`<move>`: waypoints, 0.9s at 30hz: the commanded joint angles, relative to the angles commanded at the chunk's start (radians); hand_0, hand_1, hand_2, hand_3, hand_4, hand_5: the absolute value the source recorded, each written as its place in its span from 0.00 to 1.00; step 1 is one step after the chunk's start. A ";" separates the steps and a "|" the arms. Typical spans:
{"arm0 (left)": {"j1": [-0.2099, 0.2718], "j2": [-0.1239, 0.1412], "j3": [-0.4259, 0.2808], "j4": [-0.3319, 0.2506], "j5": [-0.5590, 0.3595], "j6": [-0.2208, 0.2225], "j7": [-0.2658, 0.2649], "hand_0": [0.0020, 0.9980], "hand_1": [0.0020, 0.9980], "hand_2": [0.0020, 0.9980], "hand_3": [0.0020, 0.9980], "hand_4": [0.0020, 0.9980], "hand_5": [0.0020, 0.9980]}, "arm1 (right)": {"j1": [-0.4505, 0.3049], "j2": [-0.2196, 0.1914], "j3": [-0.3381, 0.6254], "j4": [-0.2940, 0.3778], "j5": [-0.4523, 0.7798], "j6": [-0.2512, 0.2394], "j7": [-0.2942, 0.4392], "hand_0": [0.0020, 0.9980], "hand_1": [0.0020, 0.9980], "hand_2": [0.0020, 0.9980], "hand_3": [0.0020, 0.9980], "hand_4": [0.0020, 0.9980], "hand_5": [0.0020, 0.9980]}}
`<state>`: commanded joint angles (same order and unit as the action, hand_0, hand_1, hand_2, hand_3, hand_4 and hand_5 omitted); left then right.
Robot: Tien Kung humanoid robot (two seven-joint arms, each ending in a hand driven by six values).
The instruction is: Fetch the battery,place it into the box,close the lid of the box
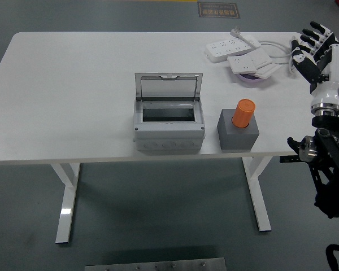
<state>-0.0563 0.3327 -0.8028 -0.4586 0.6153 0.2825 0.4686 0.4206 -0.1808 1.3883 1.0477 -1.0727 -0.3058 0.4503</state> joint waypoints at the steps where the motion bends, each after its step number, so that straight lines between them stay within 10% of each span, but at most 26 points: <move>1: 0.000 0.000 0.000 0.000 0.000 0.000 0.000 0.72 0.75 0.74 0.80 0.79 0.58 | -0.001 0.002 -0.002 -0.001 -0.002 0.001 -0.003 0.61 0.67 0.65 0.73 0.72 0.01; 27: -0.004 -0.001 -0.007 0.001 0.024 0.011 -0.007 0.72 0.75 0.72 0.79 0.79 0.59 | -0.044 0.036 -0.162 -0.023 -0.019 0.050 -0.079 0.77 0.77 0.70 0.83 0.88 0.19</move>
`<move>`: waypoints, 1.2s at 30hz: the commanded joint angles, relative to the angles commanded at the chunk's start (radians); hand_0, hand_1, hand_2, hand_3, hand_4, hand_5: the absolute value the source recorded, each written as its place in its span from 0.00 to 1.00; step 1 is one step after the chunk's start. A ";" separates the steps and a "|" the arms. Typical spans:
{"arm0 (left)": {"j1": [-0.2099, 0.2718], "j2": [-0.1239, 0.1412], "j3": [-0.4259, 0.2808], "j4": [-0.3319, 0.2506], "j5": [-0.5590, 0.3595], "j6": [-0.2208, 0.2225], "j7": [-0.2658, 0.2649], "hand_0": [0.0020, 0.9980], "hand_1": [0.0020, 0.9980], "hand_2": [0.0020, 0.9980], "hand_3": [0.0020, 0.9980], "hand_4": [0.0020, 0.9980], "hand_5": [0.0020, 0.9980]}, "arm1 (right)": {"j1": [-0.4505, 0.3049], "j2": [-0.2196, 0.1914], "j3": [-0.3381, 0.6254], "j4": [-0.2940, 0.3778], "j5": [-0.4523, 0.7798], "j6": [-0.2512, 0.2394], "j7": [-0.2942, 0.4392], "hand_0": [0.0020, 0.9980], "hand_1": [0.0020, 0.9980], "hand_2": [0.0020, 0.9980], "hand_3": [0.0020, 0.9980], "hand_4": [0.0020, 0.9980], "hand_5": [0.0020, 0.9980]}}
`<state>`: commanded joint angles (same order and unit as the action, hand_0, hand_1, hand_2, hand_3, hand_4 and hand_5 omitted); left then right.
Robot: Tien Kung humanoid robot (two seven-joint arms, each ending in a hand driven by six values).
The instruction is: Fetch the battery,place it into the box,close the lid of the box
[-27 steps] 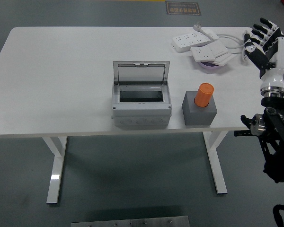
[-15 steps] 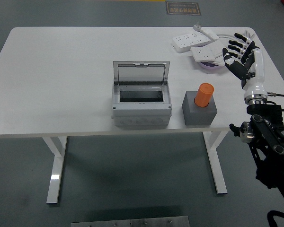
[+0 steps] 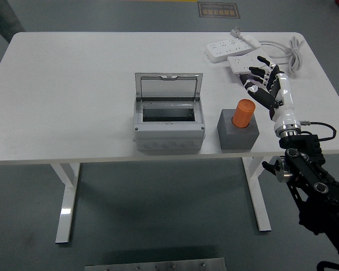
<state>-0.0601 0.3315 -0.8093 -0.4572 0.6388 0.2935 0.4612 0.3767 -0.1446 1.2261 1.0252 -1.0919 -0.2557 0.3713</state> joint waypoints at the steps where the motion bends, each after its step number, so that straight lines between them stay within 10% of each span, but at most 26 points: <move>1: 0.000 0.000 0.000 0.000 0.000 0.000 -0.001 0.72 0.75 0.72 0.79 0.79 0.59 | -0.001 0.000 -0.004 -0.003 0.001 0.001 0.000 0.77 0.77 0.70 0.83 0.88 0.19; 34: -0.014 -0.009 -0.005 0.002 0.022 0.025 -0.039 0.71 0.76 0.71 0.76 0.79 0.59 | -0.002 0.001 -0.073 -0.104 0.013 -0.045 0.060 0.73 0.73 0.70 0.81 0.88 0.21; 36: -0.015 -0.010 -0.006 0.001 0.023 0.026 -0.040 0.70 0.76 0.71 0.76 0.79 0.60 | -0.001 0.000 -0.081 -0.109 0.018 -0.046 0.062 0.67 0.68 0.67 0.75 0.81 0.09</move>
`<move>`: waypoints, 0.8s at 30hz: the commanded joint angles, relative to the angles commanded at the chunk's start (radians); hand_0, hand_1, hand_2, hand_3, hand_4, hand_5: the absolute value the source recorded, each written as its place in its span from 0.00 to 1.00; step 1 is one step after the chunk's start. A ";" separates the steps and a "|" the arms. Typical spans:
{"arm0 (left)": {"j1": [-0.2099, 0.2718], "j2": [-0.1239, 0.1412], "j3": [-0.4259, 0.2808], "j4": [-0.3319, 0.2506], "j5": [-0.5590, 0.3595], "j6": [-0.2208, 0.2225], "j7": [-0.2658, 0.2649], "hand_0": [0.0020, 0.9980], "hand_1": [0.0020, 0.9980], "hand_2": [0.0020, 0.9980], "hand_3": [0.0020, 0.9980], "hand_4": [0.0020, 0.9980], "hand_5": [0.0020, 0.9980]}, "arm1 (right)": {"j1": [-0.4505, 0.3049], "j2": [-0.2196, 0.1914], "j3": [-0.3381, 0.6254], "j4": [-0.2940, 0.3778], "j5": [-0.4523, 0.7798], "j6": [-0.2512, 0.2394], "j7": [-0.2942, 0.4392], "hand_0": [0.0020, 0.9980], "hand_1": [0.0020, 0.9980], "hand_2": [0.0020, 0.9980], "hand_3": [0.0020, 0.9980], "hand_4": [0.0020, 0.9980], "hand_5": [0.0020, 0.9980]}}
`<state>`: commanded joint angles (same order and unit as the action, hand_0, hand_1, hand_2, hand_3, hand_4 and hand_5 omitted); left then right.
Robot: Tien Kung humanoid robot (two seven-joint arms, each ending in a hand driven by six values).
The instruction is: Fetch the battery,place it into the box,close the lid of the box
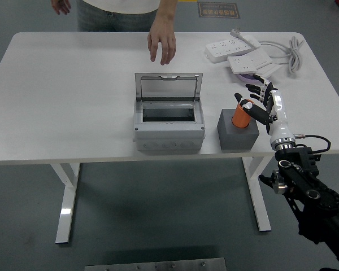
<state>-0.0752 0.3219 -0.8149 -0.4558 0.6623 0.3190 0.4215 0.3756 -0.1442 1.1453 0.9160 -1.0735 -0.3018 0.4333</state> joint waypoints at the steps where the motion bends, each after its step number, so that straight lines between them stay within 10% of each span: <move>1: 0.000 0.000 -0.001 0.000 0.001 0.001 -0.001 0.70 0.76 0.71 0.76 0.79 0.60 | 0.001 0.000 -0.006 -0.003 0.004 -0.001 0.001 0.67 0.68 0.67 0.75 0.81 0.09; 24: -0.013 -0.003 -0.012 -0.001 0.022 0.010 -0.010 0.69 0.76 0.70 0.74 0.78 0.60 | 0.019 -0.004 -0.110 -0.037 0.052 -0.023 0.021 0.68 0.70 0.67 0.72 0.81 0.11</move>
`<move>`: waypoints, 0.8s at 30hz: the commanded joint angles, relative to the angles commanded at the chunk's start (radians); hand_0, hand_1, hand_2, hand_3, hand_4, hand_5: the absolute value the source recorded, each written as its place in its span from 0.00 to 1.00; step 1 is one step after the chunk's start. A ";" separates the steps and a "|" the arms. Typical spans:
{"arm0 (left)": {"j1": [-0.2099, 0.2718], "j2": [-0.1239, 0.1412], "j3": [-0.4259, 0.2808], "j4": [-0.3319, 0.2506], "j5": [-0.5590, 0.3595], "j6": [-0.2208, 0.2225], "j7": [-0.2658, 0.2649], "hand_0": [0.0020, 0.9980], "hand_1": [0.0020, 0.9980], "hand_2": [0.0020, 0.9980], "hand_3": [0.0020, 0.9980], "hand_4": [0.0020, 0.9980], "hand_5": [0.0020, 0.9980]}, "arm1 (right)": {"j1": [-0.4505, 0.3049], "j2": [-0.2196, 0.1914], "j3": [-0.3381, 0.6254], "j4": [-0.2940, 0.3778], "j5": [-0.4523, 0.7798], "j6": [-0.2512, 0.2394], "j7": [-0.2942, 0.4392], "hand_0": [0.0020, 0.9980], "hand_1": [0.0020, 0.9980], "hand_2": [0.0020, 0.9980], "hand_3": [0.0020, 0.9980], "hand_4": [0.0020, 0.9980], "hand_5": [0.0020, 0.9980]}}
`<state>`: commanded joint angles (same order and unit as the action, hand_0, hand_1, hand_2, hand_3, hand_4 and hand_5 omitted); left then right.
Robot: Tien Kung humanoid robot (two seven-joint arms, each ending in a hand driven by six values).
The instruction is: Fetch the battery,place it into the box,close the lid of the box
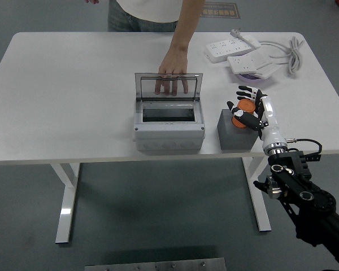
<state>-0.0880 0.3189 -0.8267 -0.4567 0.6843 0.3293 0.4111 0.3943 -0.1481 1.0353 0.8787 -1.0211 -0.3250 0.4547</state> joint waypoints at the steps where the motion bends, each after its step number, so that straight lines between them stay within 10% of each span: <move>1: 0.000 0.000 -0.001 0.000 0.002 0.000 0.000 0.69 0.76 0.70 0.74 0.78 0.60 | 0.001 0.000 -0.004 -0.002 0.000 -0.001 -0.001 0.68 0.70 0.67 0.72 0.81 0.11; 21: -0.004 0.004 -0.011 -0.002 0.006 0.030 -0.032 0.68 0.76 0.69 0.72 0.77 0.61 | 0.005 -0.003 -0.036 -0.016 0.019 -0.005 -0.009 0.68 0.71 0.68 0.74 0.78 0.10; 22: -0.004 0.004 -0.011 -0.002 0.006 0.030 -0.033 0.67 0.76 0.69 0.73 0.77 0.62 | 0.005 -0.003 -0.037 -0.016 0.020 -0.005 -0.010 0.65 0.68 0.65 0.70 0.62 0.02; 24: -0.003 0.004 -0.011 -0.002 0.007 0.032 -0.034 0.67 0.76 0.69 0.73 0.77 0.62 | 0.004 -0.003 -0.038 -0.017 0.023 -0.005 -0.012 0.65 0.68 0.65 0.70 0.62 0.02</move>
<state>-0.0912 0.3229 -0.8380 -0.4588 0.6916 0.3609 0.3768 0.3983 -0.1511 0.9977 0.8617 -0.9976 -0.3298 0.4426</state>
